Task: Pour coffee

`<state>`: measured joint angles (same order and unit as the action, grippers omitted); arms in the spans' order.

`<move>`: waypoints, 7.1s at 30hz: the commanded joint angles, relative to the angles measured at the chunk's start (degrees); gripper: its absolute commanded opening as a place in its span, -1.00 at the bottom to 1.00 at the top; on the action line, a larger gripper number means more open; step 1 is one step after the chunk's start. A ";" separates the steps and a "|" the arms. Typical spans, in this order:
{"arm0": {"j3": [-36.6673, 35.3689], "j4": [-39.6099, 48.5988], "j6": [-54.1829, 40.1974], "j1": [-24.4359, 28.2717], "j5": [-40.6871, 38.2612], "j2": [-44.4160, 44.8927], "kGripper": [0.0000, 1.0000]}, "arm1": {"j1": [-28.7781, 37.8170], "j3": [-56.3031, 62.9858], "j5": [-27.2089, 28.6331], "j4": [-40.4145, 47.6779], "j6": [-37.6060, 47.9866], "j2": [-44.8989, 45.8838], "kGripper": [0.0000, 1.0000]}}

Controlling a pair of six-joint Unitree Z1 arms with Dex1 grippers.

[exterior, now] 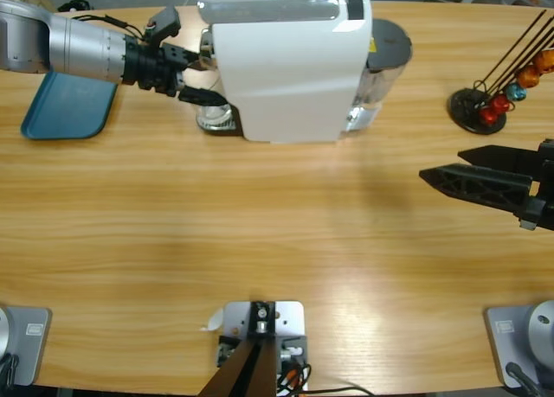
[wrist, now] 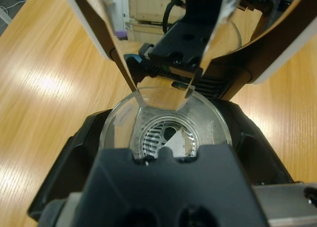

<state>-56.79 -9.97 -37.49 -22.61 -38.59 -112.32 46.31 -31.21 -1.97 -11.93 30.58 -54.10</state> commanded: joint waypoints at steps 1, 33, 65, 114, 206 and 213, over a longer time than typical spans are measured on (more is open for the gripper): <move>0.10 0.83 0.31 -0.51 1.34 -2.06 -0.22 | -0.89 1.77 0.04 0.13 -0.61 1.98 1.00; -1.57 0.93 1.63 -1.21 1.52 -3.08 0.34 | -0.87 0.50 0.48 -3.10 -1.93 1.26 1.00; 3.92 0.90 1.22 1.16 1.57 4.71 0.99 | -0.87 -1.87 1.46 -6.83 -1.84 2.28 1.00; 8.80 56.00 39.86 -8.16 36.22 47.20 0.98 | -14.32 -101.56 -4.44 -69.53 -22.06 -65.87 -1.00; 16.13 38.13 40.26 -8.46 36.20 53.68 0.98 | -4.07 -17.38 2.62 -16.99 -29.30 -17.64 1.00; 22.48 20.23 38.47 -8.82 31.03 51.28 0.98 | -8.64 -17.13 -0.10 -16.67 -31.11 -15.05 1.00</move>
<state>-38.30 20.47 3.36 -30.94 -4.13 -58.13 40.51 -50.71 -0.65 -29.62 1.41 -72.72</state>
